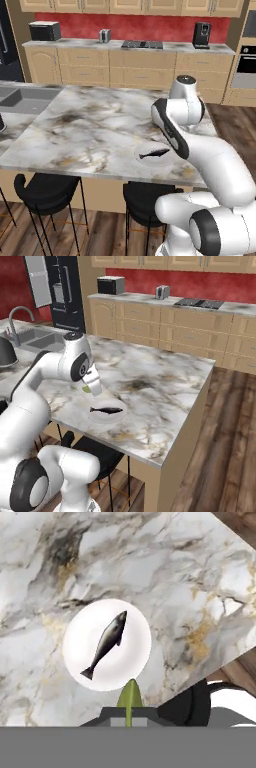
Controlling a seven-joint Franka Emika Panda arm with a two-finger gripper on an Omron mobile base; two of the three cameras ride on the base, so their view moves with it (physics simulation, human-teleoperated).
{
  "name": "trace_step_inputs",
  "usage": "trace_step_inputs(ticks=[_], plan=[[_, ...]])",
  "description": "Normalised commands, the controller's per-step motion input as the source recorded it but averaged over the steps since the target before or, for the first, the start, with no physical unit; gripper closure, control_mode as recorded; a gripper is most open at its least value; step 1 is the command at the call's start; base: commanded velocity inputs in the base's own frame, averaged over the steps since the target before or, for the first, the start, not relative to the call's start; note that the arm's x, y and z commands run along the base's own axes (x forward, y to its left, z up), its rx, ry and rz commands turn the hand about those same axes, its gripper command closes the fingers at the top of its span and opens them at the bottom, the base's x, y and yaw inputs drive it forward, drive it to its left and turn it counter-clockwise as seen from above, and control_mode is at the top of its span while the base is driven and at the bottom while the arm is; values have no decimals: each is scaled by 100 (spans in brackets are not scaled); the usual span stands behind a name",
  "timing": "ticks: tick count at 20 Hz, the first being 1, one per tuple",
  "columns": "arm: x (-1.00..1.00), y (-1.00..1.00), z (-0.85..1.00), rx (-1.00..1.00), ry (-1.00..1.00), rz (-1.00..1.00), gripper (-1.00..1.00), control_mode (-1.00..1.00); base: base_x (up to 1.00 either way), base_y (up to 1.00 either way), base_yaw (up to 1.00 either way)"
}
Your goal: Take the lemon wedge from the fridge and place it on the plate with fish on the dining counter.
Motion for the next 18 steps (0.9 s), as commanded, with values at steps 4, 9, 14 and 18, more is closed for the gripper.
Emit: trace_step_inputs(ticks=[4,9,14,18], plan=[[100,0,-67,0,7,-16,100,-100,0,0,0],[22,-18,-76,3,21,-9,100,-100,0,0,0],[10,-15,-47,7,22,-7,100,-100,0,0,0],[0,-13,-47,4,19,-3,100,-100,0,0,0]])
